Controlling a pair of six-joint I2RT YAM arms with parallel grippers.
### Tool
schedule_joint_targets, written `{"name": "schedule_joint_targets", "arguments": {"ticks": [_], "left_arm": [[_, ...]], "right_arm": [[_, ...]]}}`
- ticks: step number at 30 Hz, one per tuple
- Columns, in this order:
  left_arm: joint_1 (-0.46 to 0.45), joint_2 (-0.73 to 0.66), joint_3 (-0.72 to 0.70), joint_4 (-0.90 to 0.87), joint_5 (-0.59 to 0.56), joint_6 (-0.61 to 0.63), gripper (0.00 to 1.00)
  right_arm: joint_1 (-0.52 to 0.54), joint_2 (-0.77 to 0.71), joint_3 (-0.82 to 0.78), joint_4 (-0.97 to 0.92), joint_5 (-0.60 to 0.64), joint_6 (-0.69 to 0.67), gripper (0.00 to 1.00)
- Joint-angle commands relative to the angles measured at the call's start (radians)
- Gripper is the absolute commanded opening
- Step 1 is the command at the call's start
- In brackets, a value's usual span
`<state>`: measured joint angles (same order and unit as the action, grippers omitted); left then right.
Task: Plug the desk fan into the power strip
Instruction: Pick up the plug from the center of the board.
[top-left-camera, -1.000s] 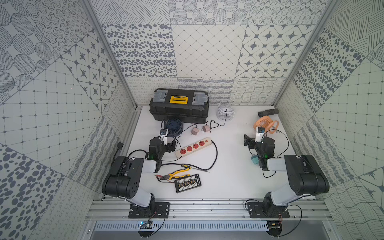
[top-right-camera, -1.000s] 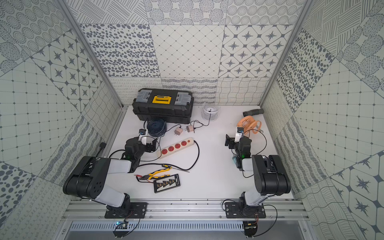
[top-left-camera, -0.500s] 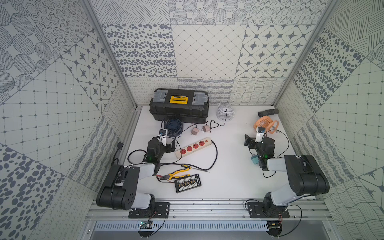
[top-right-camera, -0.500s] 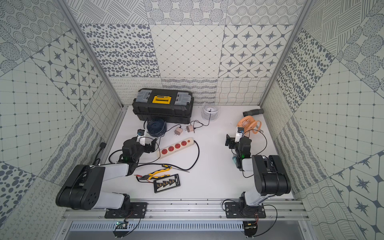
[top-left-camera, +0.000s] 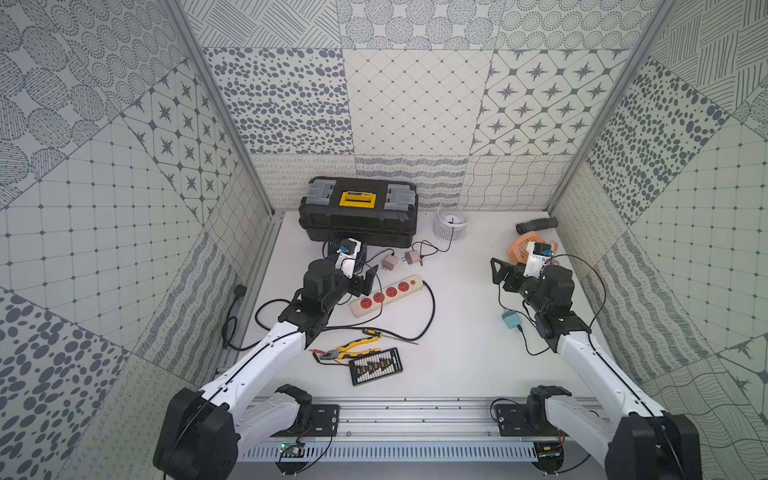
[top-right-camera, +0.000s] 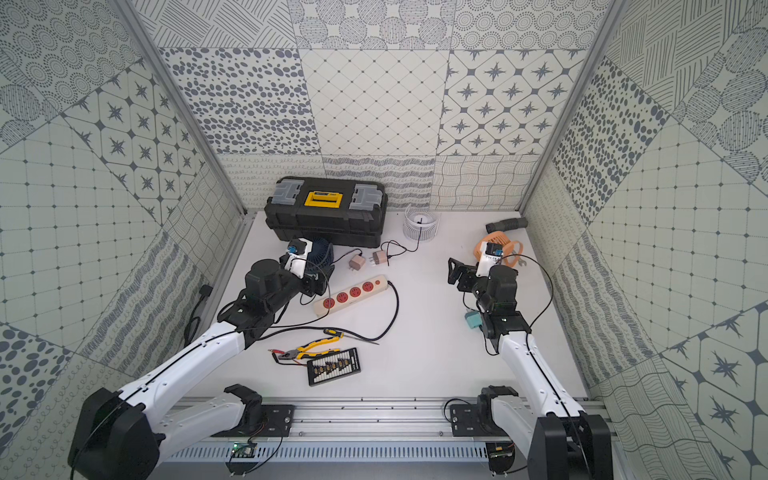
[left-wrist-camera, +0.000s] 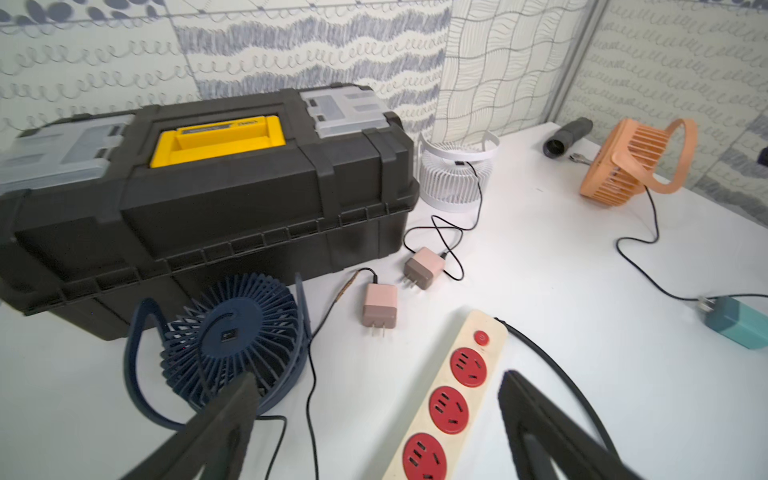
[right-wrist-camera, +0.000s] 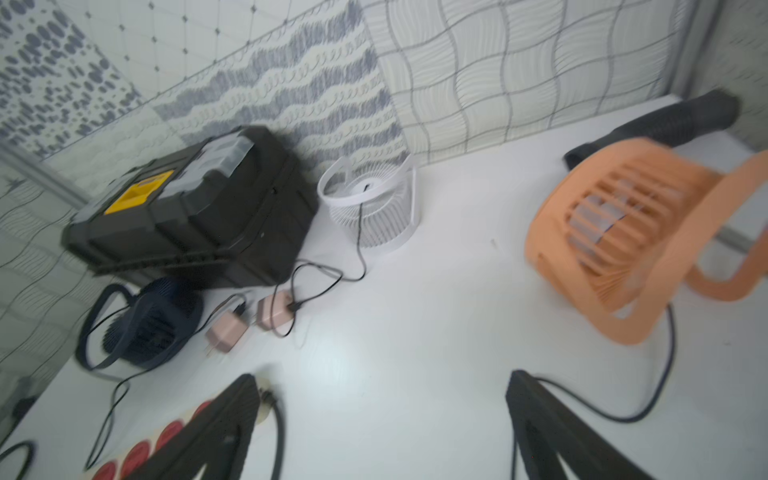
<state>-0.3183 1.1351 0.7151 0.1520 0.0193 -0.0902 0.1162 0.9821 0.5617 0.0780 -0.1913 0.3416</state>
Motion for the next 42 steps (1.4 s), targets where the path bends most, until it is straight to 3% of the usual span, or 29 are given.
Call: {"name": "schedule_joint_targets", "arguments": {"ticks": [1,8,13,19,32,42], "left_arm": [[-0.047,0.127,0.135,-0.397,0.043,-0.05,0.92],[-0.066,0.399,0.306,-0.438,0.081,-0.059,0.79],[-0.068,0.624,0.486,-0.52,0.053,-0.013,0.71],[-0.067,0.802,0.65,-0.594,0.005,0.025,0.71],[-0.036,1.046,0.938,-0.739,0.002,0.031,0.7],[-0.005,1.117,1.038,-0.808,0.001,-0.005,0.75]], "right_arm": [[0.135,-0.032,0.057,-0.207,-0.025,0.018,0.97],[0.341,0.036,0.082,-0.209,0.065,0.054,0.97],[0.383,0.102,0.115,-0.194,0.105,0.06,0.97],[0.401,0.101,0.105,-0.163,0.158,0.052,0.97],[0.402,-0.002,0.006,-0.102,0.162,0.106,0.97],[0.402,-0.018,-0.016,-0.103,0.155,0.131,0.97]]}}
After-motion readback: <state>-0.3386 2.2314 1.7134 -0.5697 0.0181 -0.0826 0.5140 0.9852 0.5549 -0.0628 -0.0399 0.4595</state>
